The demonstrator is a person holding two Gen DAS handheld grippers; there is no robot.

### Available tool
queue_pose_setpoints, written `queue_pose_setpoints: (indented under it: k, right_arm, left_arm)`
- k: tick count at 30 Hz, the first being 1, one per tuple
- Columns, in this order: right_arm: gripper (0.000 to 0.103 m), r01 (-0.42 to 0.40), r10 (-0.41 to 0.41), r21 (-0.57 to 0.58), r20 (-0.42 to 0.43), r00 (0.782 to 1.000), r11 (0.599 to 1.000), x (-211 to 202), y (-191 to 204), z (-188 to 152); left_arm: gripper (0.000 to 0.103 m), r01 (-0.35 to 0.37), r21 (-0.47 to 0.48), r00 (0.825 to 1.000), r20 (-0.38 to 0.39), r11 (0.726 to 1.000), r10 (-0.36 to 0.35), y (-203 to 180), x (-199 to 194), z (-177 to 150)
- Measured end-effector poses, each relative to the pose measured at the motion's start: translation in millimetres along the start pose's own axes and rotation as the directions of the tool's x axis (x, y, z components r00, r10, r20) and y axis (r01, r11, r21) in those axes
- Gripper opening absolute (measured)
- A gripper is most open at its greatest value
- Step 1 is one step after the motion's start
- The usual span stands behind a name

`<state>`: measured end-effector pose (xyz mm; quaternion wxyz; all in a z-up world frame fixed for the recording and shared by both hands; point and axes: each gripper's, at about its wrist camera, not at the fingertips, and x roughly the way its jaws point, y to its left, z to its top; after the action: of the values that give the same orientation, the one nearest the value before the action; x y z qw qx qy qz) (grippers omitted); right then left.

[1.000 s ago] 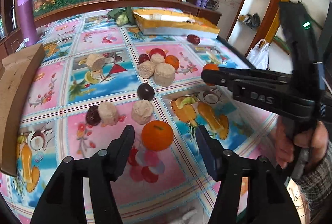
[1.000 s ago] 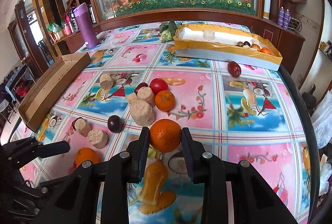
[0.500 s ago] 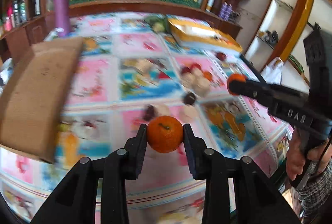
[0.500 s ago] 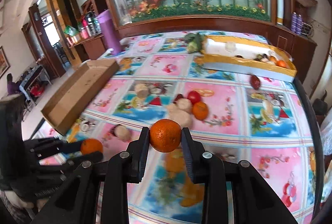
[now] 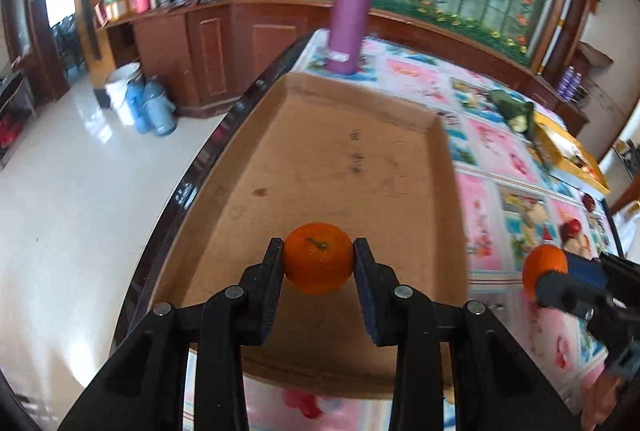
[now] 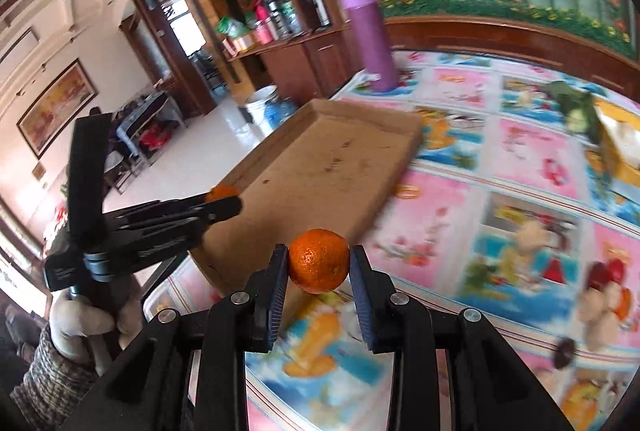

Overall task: Organize fruits
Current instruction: 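Carry both held oranges over the brown cardboard tray, then open the left tool to drop its orange while the right tool releases its orange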

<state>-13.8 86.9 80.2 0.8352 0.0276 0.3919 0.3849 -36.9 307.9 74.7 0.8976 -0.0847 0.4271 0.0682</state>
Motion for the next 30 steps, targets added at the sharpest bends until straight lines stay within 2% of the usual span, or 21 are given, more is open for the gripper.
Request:
queue_pose_setpoints:
  k: [4,10,17,18,20,22,24,28,30]
  right_arm:
    - [0.034,-0.009,0.006,-0.047,-0.060,0.998,0.999,49,23,5]
    - [0.034,0.012,-0.024,-0.097,-0.120,0.992,0.995,93,39,3]
    - [0.038,0.055,-0.073,-0.136,-0.133,0.988,0.989,112,44,-7]
    - [0.040,0.056,-0.074,-0.141,-0.129,0.989,0.988,111,45,-8]
    - [0.052,0.062,-0.079,-0.149,-0.110,0.991,0.987,105,46,-8]
    - [0.059,0.067,-0.080,-0.152,-0.084,0.993,0.986,96,46,-6]
    - [0.060,0.069,-0.079,-0.150,-0.058,0.995,0.986,84,44,-4]
    - [0.061,0.090,-0.092,-0.128,-0.005,0.996,0.988,46,27,-5]
    - [0.062,0.115,-0.113,-0.099,0.022,0.993,0.988,21,11,-9]
  left_arm:
    - [0.033,-0.015,-0.037,0.999,-0.039,0.999,0.014,18,17,-4]
    - [0.035,0.016,-0.044,0.999,-0.028,0.999,-0.017,25,19,-9]
    - [0.060,-0.019,-0.025,0.998,0.063,0.999,0.020,17,-1,-9]
    - [0.063,-0.020,-0.027,0.997,0.076,0.999,0.022,16,-6,-10]
    - [0.068,-0.017,-0.031,0.994,0.106,0.999,0.020,14,-18,-11]
    - [0.074,-0.015,-0.036,0.990,0.139,0.999,0.020,13,-31,-12]
    - [0.080,-0.019,-0.045,0.986,0.167,0.999,0.026,12,-45,-12]
    - [0.080,-0.040,-0.043,0.981,0.189,0.998,0.047,0,-69,-19]
    - [0.080,-0.024,-0.028,0.982,0.186,0.999,0.028,-8,-75,-21]
